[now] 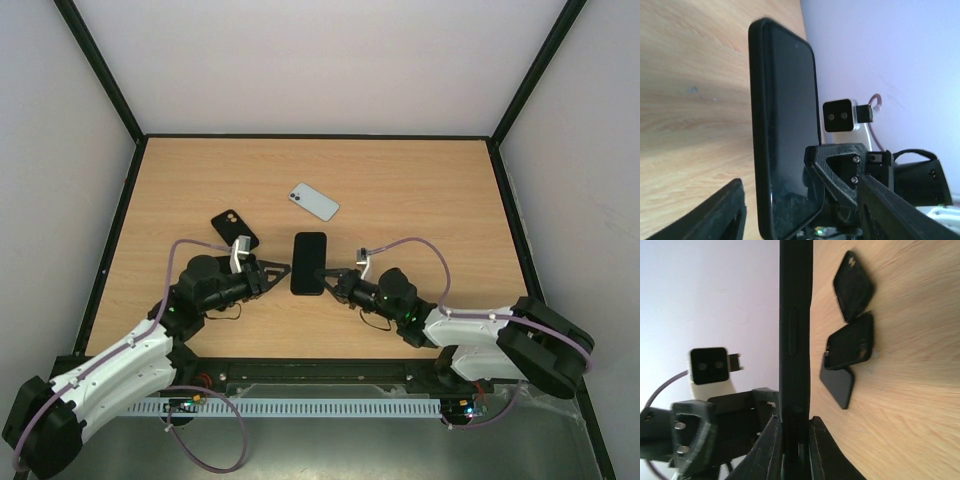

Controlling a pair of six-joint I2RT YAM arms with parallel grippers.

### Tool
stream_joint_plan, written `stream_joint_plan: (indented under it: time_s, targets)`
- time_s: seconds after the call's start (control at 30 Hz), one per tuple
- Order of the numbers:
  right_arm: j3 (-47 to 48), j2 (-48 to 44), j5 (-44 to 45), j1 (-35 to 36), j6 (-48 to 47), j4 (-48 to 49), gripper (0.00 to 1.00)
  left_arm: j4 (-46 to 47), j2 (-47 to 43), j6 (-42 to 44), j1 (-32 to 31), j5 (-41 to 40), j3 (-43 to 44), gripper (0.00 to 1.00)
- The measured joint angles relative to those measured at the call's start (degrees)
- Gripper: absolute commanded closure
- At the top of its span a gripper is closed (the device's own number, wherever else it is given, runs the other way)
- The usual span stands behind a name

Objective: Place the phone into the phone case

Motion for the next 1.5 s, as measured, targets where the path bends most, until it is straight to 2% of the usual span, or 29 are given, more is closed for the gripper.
stream_joint_plan:
  time_s: [0.13, 0.17, 0.2, 0.43, 0.67, 0.9, 1.07, 1.17, 1.3, 1.5]
  targets:
    - [-0.7, -3.4, -0.1, -3.1, -1.7, -7.2, 0.94, -2.8, -0.1, 1.0, 0.3, -2.8, 1.9, 0.12]
    - [-0.6, -4.2, 0.0, -3.7, -2.6, -9.1, 0.94, -3.6, -0.2, 1.6, 0.3, -3.3, 2.3, 0.04]
    - [-0.3, -5.3, 0.4, -4.4, -4.0, -12.0, 0.94, -4.8, -0.2, 1.9, 0.3, -4.0, 2.8, 0.01]
    - [3.8, -9.6, 2.9, -11.1, -13.9, -32.7, 0.91, -14.0, 0.3, 5.2, 1.0, -9.6, 7.3, 0.01]
    - [11.1, -7.1, 2.9, -20.9, -23.8, -47.3, 0.91, -20.9, 0.5, 6.5, 4.8, -13.7, 8.4, 0.01]
    - [12.9, -3.8, 1.1, -29.3, -29.1, -53.8, 0.9, -21.1, 2.3, 5.4, 7.7, -13.3, 6.0, 0.01]
    - [12.9, -1.7, 0.3, -35.2, -31.3, -56.1, 0.85, -21.9, 4.0, 3.6, 9.9, -13.3, 5.9, 0.01]
    - [13.1, -0.6, 0.3, -36.7, -32.6, -56.2, 0.84, -23.0, 4.1, 2.3, 10.9, -13.8, 5.9, 0.01]
    - [14.1, 1.9, 0.8, -38.6, -33.9, -56.0, 0.77, -24.6, 5.1, 1.3, 11.7, -14.6, 5.9, 0.0]
    - [14.9, 5.7, 4.5, -40.2, -35.0, -56.3, 0.72, -26.4, 9.1, 0.1, 12.2, -14.7, 5.9, 0.01]
